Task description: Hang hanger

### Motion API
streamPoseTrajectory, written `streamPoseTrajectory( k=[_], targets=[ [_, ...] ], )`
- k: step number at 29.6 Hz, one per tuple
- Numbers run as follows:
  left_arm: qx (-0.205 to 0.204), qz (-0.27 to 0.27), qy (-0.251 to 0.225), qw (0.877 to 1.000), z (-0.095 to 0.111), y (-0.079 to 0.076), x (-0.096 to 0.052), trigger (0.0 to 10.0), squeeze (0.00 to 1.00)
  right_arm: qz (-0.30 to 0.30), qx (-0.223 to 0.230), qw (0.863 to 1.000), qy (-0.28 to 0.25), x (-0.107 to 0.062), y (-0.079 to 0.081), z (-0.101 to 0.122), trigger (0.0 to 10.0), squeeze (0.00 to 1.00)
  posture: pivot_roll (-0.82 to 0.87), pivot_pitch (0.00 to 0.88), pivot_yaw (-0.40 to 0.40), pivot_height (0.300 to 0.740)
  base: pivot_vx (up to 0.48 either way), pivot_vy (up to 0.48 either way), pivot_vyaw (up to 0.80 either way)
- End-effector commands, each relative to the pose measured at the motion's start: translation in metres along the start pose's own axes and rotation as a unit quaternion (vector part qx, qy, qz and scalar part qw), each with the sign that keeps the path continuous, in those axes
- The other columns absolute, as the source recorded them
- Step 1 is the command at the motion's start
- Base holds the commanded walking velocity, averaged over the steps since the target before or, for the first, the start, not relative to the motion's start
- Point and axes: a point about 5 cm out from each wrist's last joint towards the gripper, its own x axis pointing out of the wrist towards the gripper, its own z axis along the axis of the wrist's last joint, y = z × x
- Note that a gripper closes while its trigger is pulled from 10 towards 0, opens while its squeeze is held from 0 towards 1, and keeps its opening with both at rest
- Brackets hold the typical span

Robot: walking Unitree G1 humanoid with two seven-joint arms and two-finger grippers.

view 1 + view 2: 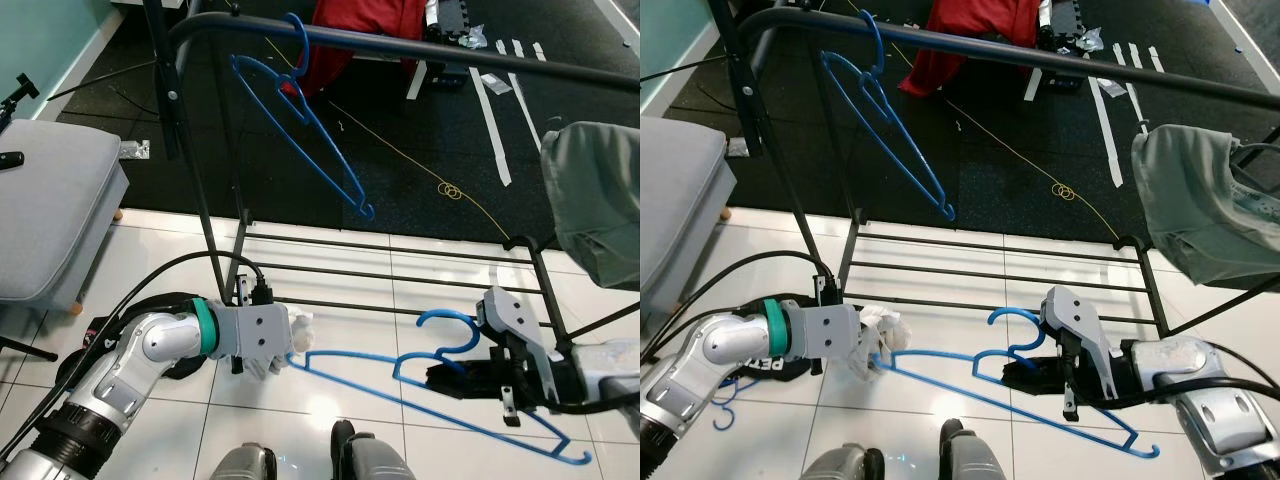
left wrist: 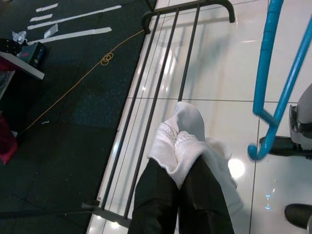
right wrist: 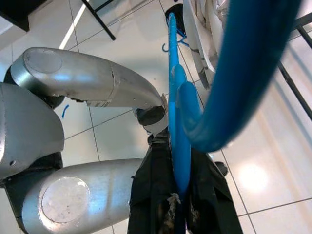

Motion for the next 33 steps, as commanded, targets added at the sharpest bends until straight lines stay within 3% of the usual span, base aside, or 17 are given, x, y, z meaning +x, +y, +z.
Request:
streamPoseTrajectory(
  k=[1,8,19,33],
  targets=[
    [0.008,-0.004,-0.008,1.0,0.002,-0.002,0.002,10.0,0.0,-0.002,0.002,1.0,0.019,-0.002,0.0,-0.006,0.0,0.0,-0.06,0.136,-0.011,0.74,0.0,0.0,0.0],
    [0.005,-0.003,-0.016,1.0,0.004,0.0,0.002,10.0,0.0,-0.03,-0.029,0.998,0.051,-0.006,-0.007,-0.007,0.0,0.0,-0.06,0.122,-0.008,0.74,0.0,0.0,0.0],
    [0.007,-0.007,-0.02,1.0,0.004,0.001,0.004,10.0,0.0,-0.024,-0.028,0.996,0.075,-0.012,-0.005,-0.009,0.0,0.0,-0.06,0.12,-0.007,0.74,0.0,0.0,0.0],
    [0.007,-0.017,-0.046,0.999,0.014,0.0,0.007,10.0,0.0,-0.087,-0.084,0.99,0.072,0.0,-0.03,-0.004,0.0,0.0,-0.05,0.128,-0.006,0.74,0.0,0.0,0.0]
  ],
)
